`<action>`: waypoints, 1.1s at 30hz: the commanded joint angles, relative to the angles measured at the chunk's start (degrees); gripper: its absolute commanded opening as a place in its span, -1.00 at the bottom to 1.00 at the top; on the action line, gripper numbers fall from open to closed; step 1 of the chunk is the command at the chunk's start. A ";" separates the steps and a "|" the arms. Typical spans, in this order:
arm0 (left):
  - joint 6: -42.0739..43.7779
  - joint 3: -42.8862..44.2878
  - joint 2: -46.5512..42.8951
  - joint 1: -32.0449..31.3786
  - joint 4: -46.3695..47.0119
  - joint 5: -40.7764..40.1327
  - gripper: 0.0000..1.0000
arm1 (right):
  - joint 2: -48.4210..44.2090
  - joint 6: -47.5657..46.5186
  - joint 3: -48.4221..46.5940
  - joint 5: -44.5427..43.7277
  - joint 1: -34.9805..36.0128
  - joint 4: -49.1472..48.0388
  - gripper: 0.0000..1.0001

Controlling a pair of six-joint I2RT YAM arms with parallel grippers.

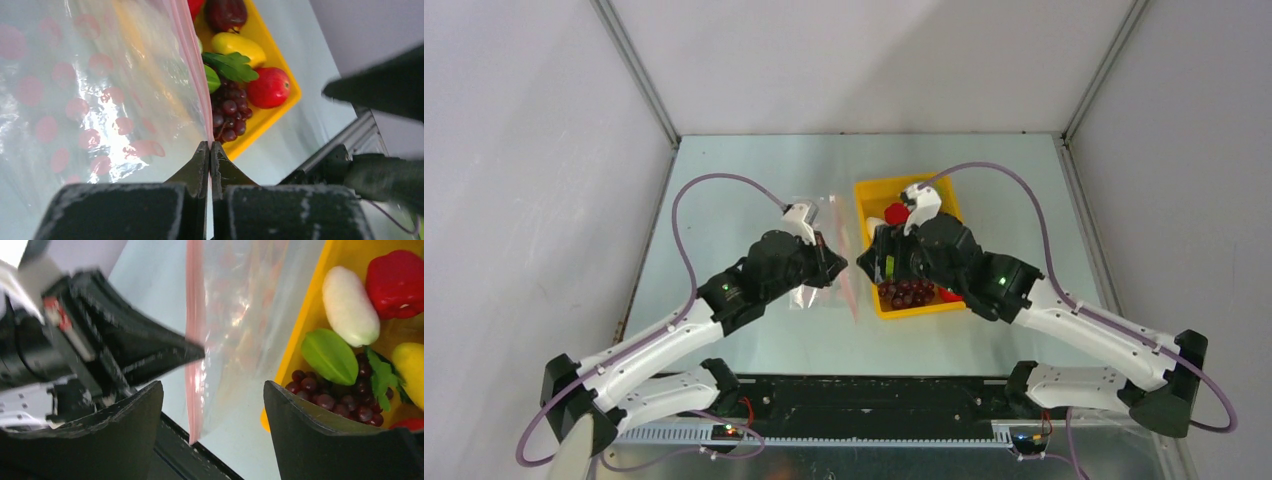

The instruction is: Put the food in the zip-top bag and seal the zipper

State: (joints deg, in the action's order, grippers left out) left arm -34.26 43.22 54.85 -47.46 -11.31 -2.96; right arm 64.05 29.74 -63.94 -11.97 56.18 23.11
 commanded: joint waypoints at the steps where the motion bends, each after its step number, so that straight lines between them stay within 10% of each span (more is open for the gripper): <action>1: -4.01 4.22 0.71 -0.02 -3.14 -9.21 -1.00 | -2.02 -4.97 3.76 -0.76 3.38 -2.61 0.54; 33: -12.59 12.98 2.88 -0.06 -16.68 -14.62 -1.00 | 5.62 -11.60 9.21 1.04 8.23 -16.18 0.36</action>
State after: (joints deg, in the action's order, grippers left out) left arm -46.52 53.34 57.45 -47.46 -28.05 -16.19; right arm 69.84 20.32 -54.52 -13.17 63.35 8.71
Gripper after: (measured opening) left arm 0.009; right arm 0.691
